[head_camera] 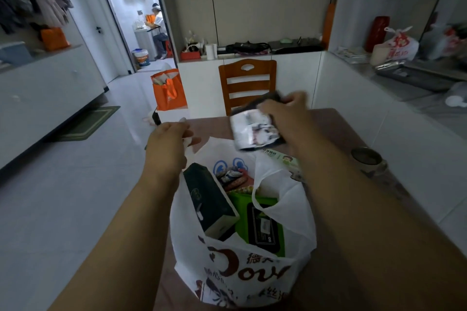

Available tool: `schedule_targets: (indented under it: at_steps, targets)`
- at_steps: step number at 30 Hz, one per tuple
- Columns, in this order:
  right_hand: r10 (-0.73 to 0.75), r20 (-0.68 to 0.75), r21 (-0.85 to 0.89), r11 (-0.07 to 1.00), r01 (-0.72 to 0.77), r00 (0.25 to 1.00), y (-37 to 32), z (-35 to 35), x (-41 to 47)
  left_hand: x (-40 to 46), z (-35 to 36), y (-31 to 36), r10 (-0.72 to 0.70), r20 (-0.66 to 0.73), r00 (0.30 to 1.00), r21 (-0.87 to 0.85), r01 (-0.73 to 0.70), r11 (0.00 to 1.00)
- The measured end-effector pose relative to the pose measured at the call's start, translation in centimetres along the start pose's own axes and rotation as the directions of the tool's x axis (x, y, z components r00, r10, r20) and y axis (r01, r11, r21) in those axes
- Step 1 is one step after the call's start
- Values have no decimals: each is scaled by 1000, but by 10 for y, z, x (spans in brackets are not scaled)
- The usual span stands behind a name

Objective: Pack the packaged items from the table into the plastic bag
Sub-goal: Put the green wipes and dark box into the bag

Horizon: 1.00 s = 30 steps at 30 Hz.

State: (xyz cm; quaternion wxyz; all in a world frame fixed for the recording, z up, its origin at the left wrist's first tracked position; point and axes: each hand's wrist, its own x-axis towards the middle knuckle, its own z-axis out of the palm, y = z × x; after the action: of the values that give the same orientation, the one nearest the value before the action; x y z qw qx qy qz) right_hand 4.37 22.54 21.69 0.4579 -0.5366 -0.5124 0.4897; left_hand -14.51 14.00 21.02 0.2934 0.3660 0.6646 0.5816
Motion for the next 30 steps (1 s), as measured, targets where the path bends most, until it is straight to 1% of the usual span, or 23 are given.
schedule_targets:
  at_steps: [1,2,3,4,6,7,8,9,10,11,12,13,14,15,17,18,19,20,22,23,24,27,30]
  targets:
    - [205,218,83,970,-228,954,2,19,-11,-1,-3,2,-8,-24,1000,-94,5,996]
    - [348,379,93,907,-410,857,11,35,-20,-1,-5,4,-20,-35,999,-128,16,992]
    - [431,438,105,847,-521,789,24,49,-26,0,-6,4,-7,-51,999,-127,0,992]
    - [480,416,135,808,-574,773,38,58,-28,-1,-8,3,9,-62,998,-142,-17,990]
    - [496,245,234,803,-548,833,60,59,-26,-4,-12,4,-8,-50,999,-238,-4,971]
    - [459,70,199,863,-464,886,69,52,-20,-4,-14,5,-10,-52,999,-292,-6,956]
    - [331,-121,9,943,-333,936,77,43,-15,-6,-18,5,1,-51,999,-326,-17,945]
    - [124,-211,-286,941,-182,970,86,32,-10,-7,-21,6,18,-68,998,-318,-39,947]
    - [-84,-181,-579,814,-37,980,94,22,-7,-9,-23,9,56,-104,993,-249,-81,965]
    - [-232,-73,-791,606,85,970,101,11,-5,-10,-26,11,96,-142,985,-159,-118,980]
    - [-284,55,-907,387,167,957,107,3,-4,-9,-28,12,127,-167,978,-83,-143,986]
    - [-241,169,-954,204,220,956,113,-2,-2,-8,-29,13,143,-164,976,-17,-148,989]
    - [-139,251,-961,86,264,958,119,-6,-2,-7,-29,13,174,-143,974,61,-167,984]
    - [-19,288,-956,57,289,957,125,-9,-3,-7,-28,12,192,-106,976,106,-181,978]
    - [103,292,-943,195,268,951,132,-11,-6,-9,-26,9,186,-46,981,157,-177,972]
    - [77,293,-923,281,262,953,133,-10,-7,-11,-26,7,183,-29,983,217,-173,961]
    - [8,307,-894,345,285,952,131,-7,-7,-12,-26,7,190,-10,982,345,-175,922]
    - [-74,320,-855,407,321,945,129,-3,-7,-14,-25,7,216,5,976,510,-189,839]
    - [-149,341,-748,556,364,928,121,6,-6,-18,-20,12,371,48,927,785,-265,560]
    - [-136,355,-697,621,359,925,117,10,-6,-21,-16,16,449,75,890,829,-306,469]
    - [-112,373,-667,657,350,921,114,14,-5,-25,-11,21,495,105,862,838,-345,423]
    - [-103,359,-636,700,324,928,106,15,1,-31,3,23,488,219,845,781,-452,431]
    - [-181,165,-645,724,245,969,95,-2,14,-30,9,14,432,256,865,758,-457,465]
